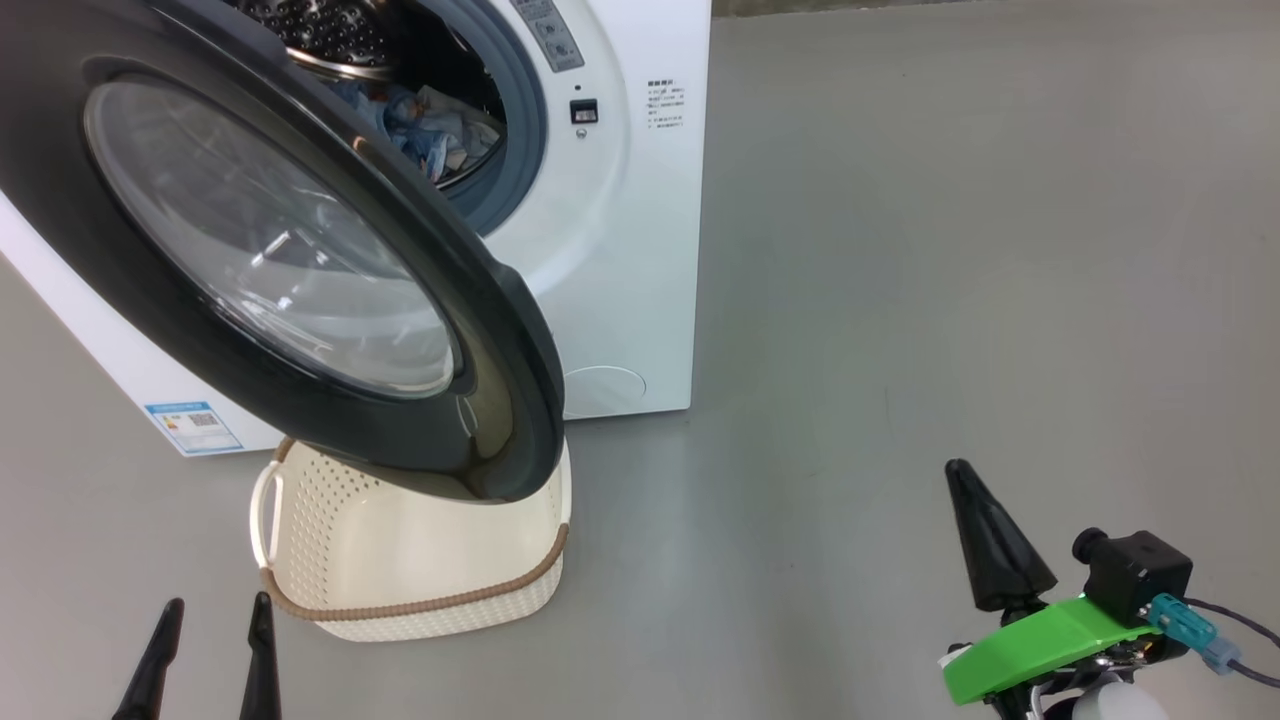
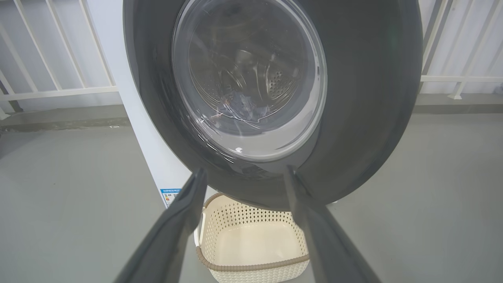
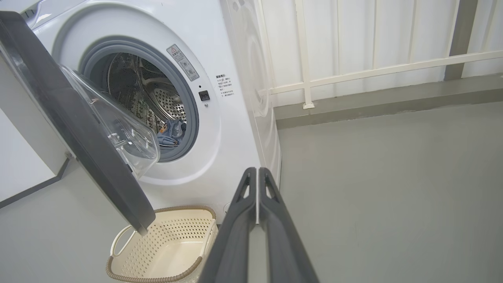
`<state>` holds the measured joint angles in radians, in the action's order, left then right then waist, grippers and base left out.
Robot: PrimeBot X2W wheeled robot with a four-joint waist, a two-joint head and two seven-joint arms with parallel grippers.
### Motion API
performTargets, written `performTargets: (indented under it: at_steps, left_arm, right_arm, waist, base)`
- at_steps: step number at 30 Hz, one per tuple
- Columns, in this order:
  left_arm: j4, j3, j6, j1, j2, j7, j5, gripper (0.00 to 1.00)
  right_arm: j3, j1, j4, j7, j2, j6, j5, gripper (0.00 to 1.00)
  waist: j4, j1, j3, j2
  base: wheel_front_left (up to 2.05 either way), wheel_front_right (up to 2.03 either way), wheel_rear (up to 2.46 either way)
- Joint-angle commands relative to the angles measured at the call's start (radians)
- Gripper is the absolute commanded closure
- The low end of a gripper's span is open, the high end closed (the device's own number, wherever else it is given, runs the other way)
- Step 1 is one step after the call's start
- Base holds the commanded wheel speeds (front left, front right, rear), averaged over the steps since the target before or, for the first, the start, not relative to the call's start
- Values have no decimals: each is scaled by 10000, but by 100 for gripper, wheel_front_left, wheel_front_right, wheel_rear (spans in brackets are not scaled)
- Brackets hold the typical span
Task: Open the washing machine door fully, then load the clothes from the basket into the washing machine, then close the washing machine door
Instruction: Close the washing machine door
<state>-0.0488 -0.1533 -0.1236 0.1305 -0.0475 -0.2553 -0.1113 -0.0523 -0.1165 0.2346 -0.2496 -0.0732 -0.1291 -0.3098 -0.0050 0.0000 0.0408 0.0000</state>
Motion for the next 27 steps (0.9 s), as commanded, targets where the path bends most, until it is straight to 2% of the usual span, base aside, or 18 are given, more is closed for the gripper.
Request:
performTargets:
  at_steps: [1,8,13,21,27]
  left_arm:
    - [194,-361,-32,-101,-56,-64,-72,0]
    - [151,-386,-48,-167,-41,-64,-187,0]
    - [182,-316,-54,-274,-35,-64,-188,0]
    - [85,40,-62,-618,-30,-64,-329,0]
    - [30,446,-65,-803,-29,-65,-360,0]
  right_arm:
    - [-201,-30,-355,-122,-31,-16,23,100]
    - [-227,-450,-1859,-122,60,-16,-208,100]
    - [-674,-891,-3259,-122,88,-16,-347,100]
    - [-2389,-2069,-5004,163,31,-16,-548,100]
    - [-4087,-2740,-5331,847,41,-16,-972,100]
  waist:
    - [4,0,11,0]
    - [32,0,71,0]
    - [104,0,110,0]
    - [561,0,185,0]
    - [1320,0,163,0]
  base:
    - [0,0,0]
    - [0,0,0]
    - [0,0,0]
    - [0,0,0]
    - [0,0,0]
